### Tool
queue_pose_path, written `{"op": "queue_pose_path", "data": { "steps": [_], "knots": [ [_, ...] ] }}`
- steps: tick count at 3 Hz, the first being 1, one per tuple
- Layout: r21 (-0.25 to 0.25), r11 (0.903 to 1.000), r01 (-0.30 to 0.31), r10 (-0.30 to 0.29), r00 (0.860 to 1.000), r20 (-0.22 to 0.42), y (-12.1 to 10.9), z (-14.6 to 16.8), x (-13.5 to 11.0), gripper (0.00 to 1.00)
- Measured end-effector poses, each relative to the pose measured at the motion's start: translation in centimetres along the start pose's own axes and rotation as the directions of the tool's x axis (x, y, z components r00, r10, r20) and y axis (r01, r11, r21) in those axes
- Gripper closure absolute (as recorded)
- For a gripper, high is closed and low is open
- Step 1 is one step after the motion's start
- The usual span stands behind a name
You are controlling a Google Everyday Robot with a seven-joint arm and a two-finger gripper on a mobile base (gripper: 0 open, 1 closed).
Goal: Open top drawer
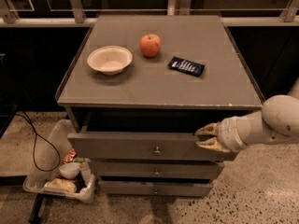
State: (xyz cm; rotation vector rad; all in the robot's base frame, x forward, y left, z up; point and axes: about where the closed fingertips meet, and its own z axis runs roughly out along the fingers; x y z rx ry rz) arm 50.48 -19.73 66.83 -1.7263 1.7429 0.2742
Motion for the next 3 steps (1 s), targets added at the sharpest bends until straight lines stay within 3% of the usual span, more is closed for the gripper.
{"op": "queue_pose_path", "data": {
  "steps": [1, 3],
  "knots": [
    [0.0, 1.0, -0.008, 0.008, 1.0, 0.002, 1.31, -0.21, 0.22, 1.0],
    [0.0, 1.0, -0.008, 0.008, 1.0, 0.002, 1.3, -0.2, 0.23, 0.57]
  ]
}}
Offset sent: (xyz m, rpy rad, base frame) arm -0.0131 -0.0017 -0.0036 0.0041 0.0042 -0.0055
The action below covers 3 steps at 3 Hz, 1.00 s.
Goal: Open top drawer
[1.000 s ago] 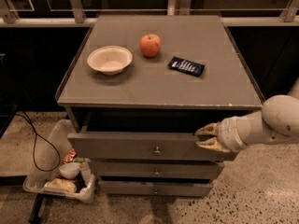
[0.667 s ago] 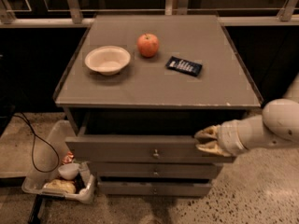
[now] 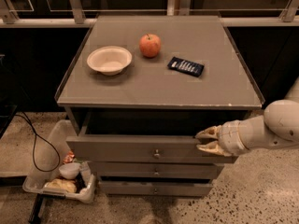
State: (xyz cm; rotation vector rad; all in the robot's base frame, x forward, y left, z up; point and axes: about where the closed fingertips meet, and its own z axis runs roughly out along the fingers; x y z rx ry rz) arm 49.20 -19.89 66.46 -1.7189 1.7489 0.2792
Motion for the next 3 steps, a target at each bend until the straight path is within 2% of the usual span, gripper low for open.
{"op": "queue_pose_path", "data": {
  "steps": [2, 3],
  "knots": [
    [-0.016, 0.9996, -0.024, 0.024, 1.0, -0.003, -0.18, -0.13, 0.39, 0.12],
    [-0.016, 0.9996, -0.024, 0.024, 1.0, -0.003, -0.24, -0.28, 0.27, 0.14]
  ]
}}
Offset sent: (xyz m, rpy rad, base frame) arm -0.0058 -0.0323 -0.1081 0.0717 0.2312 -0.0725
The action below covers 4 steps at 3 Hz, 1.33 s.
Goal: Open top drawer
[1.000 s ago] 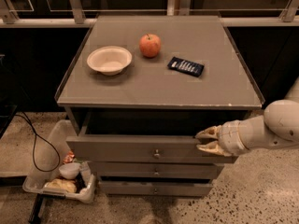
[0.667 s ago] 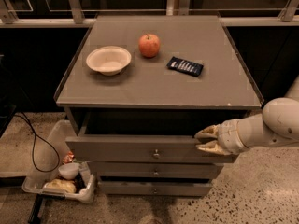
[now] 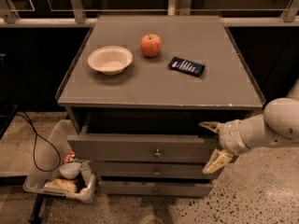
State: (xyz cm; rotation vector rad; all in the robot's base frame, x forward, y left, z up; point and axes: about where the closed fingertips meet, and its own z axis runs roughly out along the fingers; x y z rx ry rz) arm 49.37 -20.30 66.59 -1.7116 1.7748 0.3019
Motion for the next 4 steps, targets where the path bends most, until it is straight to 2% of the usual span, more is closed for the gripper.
{"op": "queue_pose_path", "data": {
  "steps": [1, 3, 4],
  "knots": [
    [-0.052, 0.9966, -0.064, 0.064, 0.998, 0.001, 2.5, 1.8, 3.1, 0.38],
    [-0.052, 0.9966, -0.064, 0.064, 0.998, 0.001, 1.5, 1.2, 2.0, 0.84],
    [-0.052, 0.9966, -0.064, 0.064, 0.998, 0.002, 1.3, 0.7, 1.6, 1.0]
  ]
}}
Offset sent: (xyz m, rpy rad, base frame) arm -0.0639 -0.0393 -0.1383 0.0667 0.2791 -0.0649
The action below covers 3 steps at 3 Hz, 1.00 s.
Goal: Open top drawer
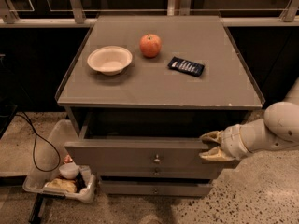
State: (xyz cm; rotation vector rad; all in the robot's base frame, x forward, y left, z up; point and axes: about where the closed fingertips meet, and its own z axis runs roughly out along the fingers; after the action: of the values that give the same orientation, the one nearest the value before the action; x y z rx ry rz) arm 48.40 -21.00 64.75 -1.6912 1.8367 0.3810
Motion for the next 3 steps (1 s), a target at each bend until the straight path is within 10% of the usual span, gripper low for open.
{"op": "queue_pose_path", "data": {
  "steps": [1, 3],
  "knots": [
    [0.003, 0.9997, 0.023, -0.023, 1.0, 0.01, 0.87, -0.52, -0.94, 1.0],
    [0.002, 0.9997, 0.023, -0.023, 1.0, 0.01, 0.87, -0.51, -0.95, 0.58]
  ]
}}
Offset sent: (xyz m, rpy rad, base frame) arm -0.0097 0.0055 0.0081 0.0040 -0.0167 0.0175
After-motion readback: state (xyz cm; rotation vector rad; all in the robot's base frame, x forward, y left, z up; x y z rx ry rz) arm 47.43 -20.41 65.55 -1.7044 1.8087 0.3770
